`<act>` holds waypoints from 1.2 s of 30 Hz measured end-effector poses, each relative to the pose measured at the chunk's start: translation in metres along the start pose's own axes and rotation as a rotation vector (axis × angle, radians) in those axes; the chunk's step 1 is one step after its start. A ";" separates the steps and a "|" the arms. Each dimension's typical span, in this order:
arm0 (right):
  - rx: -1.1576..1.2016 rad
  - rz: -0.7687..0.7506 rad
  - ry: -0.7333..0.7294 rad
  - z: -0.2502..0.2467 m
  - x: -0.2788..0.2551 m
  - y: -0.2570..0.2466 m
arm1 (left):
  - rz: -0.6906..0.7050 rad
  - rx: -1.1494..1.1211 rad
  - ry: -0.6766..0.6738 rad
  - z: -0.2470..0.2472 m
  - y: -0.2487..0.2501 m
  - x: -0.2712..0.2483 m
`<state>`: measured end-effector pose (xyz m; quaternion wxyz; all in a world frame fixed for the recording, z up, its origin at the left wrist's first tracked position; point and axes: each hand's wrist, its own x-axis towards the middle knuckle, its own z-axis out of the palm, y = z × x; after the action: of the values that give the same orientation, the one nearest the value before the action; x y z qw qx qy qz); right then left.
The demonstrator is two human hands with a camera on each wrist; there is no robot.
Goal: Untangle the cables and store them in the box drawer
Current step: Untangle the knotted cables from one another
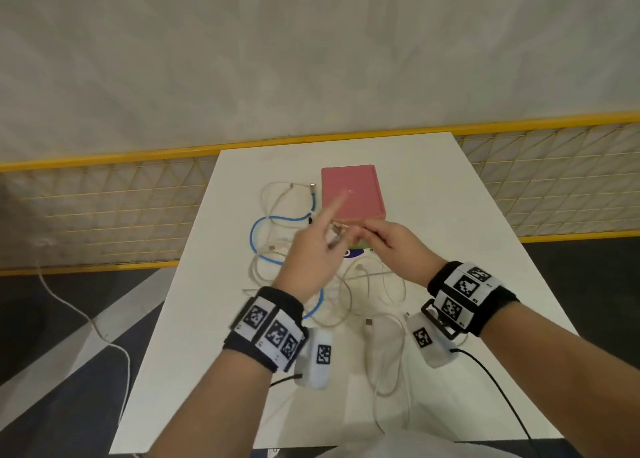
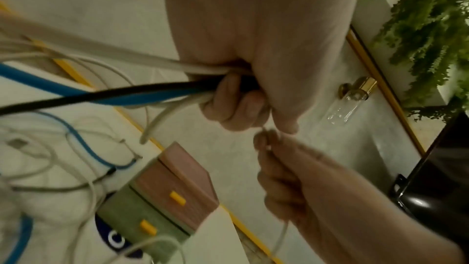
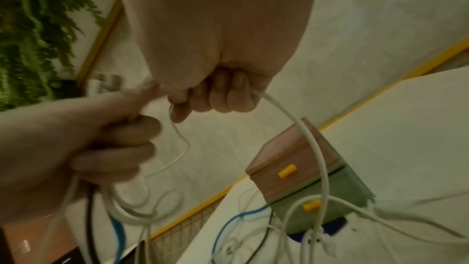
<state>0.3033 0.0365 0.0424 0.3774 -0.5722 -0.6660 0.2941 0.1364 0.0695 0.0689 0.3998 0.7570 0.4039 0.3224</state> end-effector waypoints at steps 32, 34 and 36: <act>-0.044 -0.027 -0.033 -0.001 0.010 -0.014 | -0.070 0.137 0.090 -0.017 -0.003 0.013; -0.058 0.011 -0.043 -0.006 0.008 -0.006 | -0.122 0.117 0.289 -0.032 -0.009 0.019; -0.070 0.054 -0.049 -0.011 0.004 0.002 | -0.152 0.110 0.427 -0.046 -0.016 0.024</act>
<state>0.3133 0.0407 0.0473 0.3328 -0.5956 -0.6691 0.2946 0.1045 0.1115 0.0803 0.2868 0.6596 0.5522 0.4216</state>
